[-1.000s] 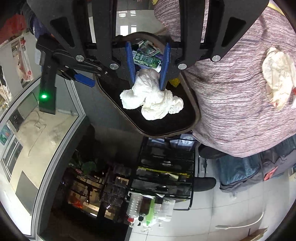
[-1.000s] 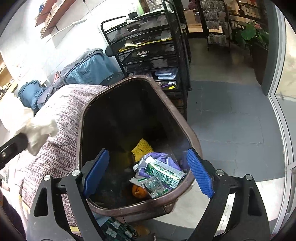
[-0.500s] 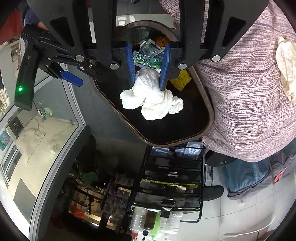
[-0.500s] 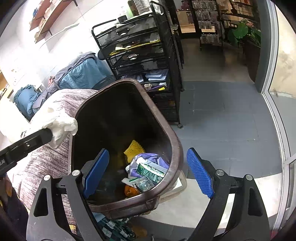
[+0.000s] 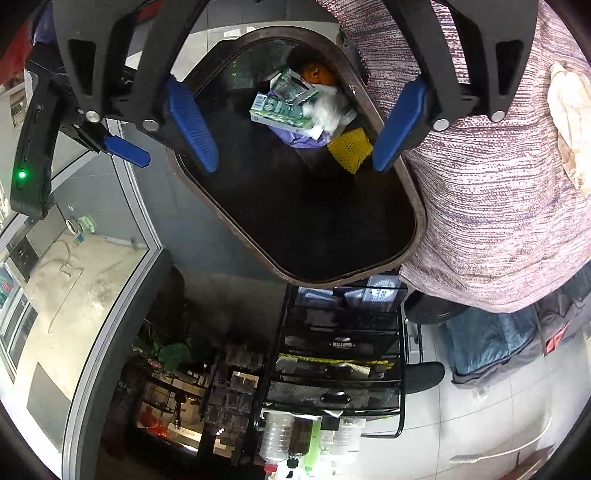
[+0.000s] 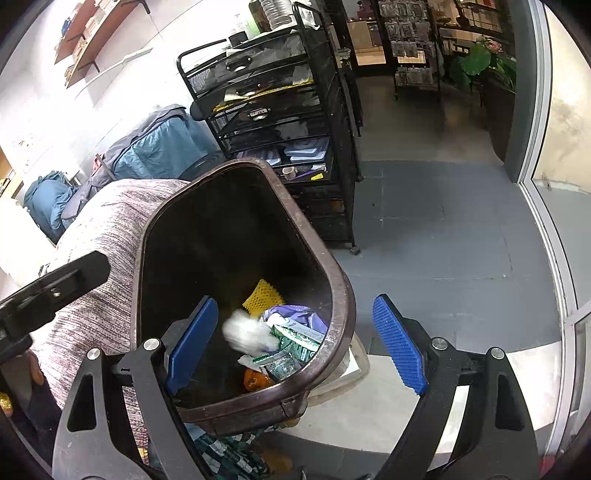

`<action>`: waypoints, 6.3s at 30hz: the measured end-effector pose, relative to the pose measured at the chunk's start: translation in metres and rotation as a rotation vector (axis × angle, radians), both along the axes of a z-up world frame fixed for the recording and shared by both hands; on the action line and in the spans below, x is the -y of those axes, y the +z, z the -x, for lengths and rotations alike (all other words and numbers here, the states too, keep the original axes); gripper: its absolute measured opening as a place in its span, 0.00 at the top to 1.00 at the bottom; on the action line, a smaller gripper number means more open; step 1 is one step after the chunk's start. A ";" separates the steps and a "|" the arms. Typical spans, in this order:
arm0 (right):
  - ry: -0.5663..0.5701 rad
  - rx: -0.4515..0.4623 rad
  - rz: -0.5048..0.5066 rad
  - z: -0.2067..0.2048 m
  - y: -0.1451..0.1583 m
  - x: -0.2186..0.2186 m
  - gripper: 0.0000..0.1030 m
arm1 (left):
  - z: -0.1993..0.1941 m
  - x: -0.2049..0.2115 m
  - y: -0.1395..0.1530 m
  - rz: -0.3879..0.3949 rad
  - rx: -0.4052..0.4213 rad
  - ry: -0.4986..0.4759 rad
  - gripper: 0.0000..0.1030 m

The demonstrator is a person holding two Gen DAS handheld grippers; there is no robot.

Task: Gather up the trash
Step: 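Carry the plastic bag and tissue to the brown bin and release both inside, then move both tools back over the bed toward the cream paper bag, then grasp the cream paper bag with the right gripper while the left grasps the red can bag, then carry the paper bag and can bag to the brown bin and release both inside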

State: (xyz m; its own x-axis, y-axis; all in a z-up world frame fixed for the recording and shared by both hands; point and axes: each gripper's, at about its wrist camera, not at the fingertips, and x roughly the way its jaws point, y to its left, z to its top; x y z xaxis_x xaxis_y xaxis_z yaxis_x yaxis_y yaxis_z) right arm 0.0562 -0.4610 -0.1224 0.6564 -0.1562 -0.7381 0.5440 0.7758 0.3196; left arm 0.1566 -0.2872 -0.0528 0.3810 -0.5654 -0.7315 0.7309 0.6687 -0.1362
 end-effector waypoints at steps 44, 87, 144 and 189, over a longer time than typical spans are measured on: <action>0.298 0.083 0.060 -0.066 0.045 -0.113 0.16 | 0.007 -0.189 0.019 0.038 0.107 0.376 0.06; 0.997 -0.214 0.257 -0.290 0.024 -0.354 0.77 | -0.045 -0.362 -0.003 0.033 0.016 0.667 0.06; 0.587 0.118 0.109 -0.120 0.089 -0.192 0.87 | -0.154 -0.271 -0.017 -0.096 -0.084 0.625 0.70; 0.137 -0.070 -0.012 -0.059 -0.025 -0.030 0.40 | 0.004 -0.098 0.029 0.039 0.012 0.194 0.70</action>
